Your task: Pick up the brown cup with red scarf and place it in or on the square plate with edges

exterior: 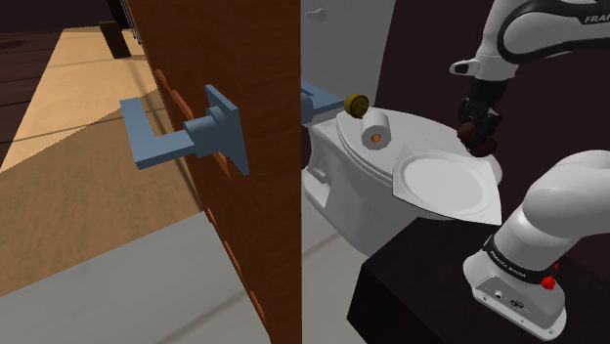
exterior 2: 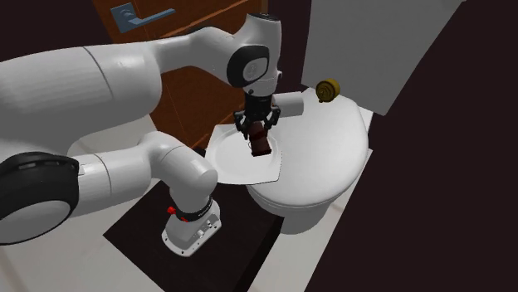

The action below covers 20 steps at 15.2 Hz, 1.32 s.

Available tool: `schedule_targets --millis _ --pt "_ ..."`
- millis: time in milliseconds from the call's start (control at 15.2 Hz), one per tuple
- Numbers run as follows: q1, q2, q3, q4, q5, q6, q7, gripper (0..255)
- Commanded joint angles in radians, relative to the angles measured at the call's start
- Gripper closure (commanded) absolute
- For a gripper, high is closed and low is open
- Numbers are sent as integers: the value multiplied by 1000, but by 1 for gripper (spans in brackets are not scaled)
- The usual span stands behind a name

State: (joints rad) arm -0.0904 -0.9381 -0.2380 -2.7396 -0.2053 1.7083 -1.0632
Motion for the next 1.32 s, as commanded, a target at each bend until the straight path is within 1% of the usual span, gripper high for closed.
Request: schedule_targets --millis 0,132,990,1254 --pt "27 -26 50 -19 45 -12 51 255" --pt "56 -50 102 -35 92 -22 101 255" --pt "45 -16 78 -195 66 171 104 255" --pt "45 -16 79 -195 67 171 103 255"
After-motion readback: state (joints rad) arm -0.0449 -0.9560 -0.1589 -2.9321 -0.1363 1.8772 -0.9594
